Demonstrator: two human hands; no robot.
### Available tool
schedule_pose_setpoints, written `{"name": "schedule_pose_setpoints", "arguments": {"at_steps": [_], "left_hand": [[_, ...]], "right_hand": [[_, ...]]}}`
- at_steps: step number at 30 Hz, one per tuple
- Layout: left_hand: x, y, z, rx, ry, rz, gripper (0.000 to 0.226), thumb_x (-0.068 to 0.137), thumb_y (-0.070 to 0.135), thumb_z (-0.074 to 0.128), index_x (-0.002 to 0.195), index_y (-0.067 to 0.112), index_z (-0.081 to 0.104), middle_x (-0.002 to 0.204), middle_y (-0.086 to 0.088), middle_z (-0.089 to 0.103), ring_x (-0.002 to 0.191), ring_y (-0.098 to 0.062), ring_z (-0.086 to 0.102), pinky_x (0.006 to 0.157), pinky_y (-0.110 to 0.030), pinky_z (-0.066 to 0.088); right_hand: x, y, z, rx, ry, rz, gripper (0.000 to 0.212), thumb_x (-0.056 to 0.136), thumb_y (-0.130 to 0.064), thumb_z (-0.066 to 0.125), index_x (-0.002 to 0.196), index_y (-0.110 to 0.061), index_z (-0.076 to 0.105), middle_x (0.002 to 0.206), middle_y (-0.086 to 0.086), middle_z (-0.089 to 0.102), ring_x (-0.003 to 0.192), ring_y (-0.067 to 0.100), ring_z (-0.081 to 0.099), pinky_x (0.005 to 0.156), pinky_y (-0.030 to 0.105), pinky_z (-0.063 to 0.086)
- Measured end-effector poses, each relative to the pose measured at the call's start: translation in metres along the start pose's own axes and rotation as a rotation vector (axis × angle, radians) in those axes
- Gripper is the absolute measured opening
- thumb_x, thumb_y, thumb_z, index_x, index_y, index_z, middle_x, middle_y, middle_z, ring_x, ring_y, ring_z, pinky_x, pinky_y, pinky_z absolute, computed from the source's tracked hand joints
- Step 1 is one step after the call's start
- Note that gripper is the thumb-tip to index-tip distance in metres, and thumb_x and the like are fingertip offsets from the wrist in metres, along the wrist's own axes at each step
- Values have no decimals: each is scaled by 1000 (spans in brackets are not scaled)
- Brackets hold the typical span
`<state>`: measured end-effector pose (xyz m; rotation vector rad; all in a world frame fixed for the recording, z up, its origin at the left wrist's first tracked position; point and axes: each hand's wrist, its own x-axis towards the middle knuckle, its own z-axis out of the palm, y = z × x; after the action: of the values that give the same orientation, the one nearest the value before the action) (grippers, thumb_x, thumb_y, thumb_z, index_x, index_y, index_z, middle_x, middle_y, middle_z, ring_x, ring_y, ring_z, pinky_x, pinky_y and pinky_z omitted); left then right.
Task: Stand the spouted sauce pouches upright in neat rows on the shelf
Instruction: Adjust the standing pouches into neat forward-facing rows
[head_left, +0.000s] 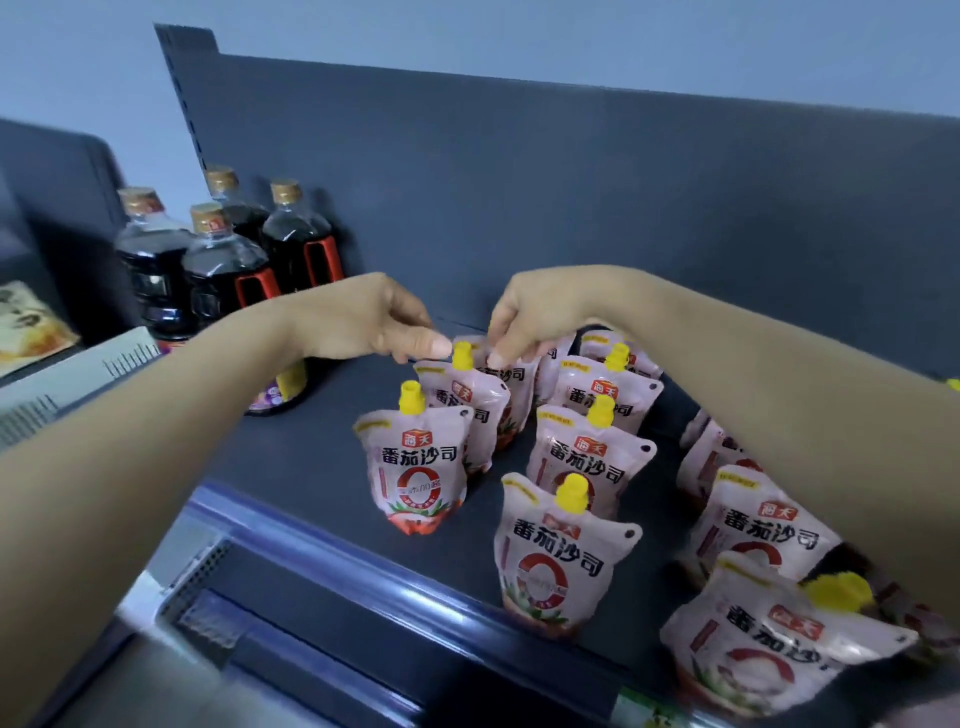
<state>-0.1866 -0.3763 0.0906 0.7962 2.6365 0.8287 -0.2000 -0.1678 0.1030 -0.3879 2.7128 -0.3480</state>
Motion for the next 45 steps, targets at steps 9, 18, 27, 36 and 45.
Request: {"name": "schedule_pose_setpoints", "arguments": {"at_steps": [9, 18, 27, 36, 45], "left_hand": [[0, -53, 27, 135, -258, 23, 14, 80, 17, 70, 83, 3, 70, 72, -6, 62, 70, -13, 51, 73, -31, 45], [-11, -76, 14, 200, -366, 173, 21, 82, 16, 68, 86, -4, 69, 76, 1, 52, 72, -14, 46, 80, -33, 48], [-14, -86, 15, 221, -329, 286, 22, 85, 17, 65, 88, -4, 68, 75, -2, 47, 72, -16, 42, 69, -27, 35], [-24, -79, -11, -113, -457, 228, 40, 72, 52, 62, 91, 20, 75, 95, -1, 74, 88, -9, 67, 87, -24, 52], [39, -75, -23, -232, -40, 215, 13, 87, 7, 62, 98, 6, 68, 72, 1, 64, 66, -5, 60, 73, -13, 49]], "right_hand": [[39, -27, 42, -128, 68, 179, 36, 77, -37, 73, 54, -18, 52, 66, 6, 50, 66, 21, 46, 64, 29, 37], [43, -47, 48, -81, 121, 299, 29, 73, -45, 72, 82, -18, 70, 78, 8, 67, 73, 20, 57, 81, 39, 52], [34, -75, 52, -63, 106, 373, 26, 82, -37, 69, 90, -13, 68, 64, -2, 52, 64, 18, 49, 57, 26, 37], [19, -71, 39, 85, 13, 401, 18, 83, -5, 65, 99, -14, 69, 93, -6, 65, 95, 18, 61, 82, 32, 56], [10, -30, 1, -191, 421, 588, 30, 92, -8, 46, 110, -1, 69, 114, 15, 69, 103, 32, 64, 91, 37, 54]]}}
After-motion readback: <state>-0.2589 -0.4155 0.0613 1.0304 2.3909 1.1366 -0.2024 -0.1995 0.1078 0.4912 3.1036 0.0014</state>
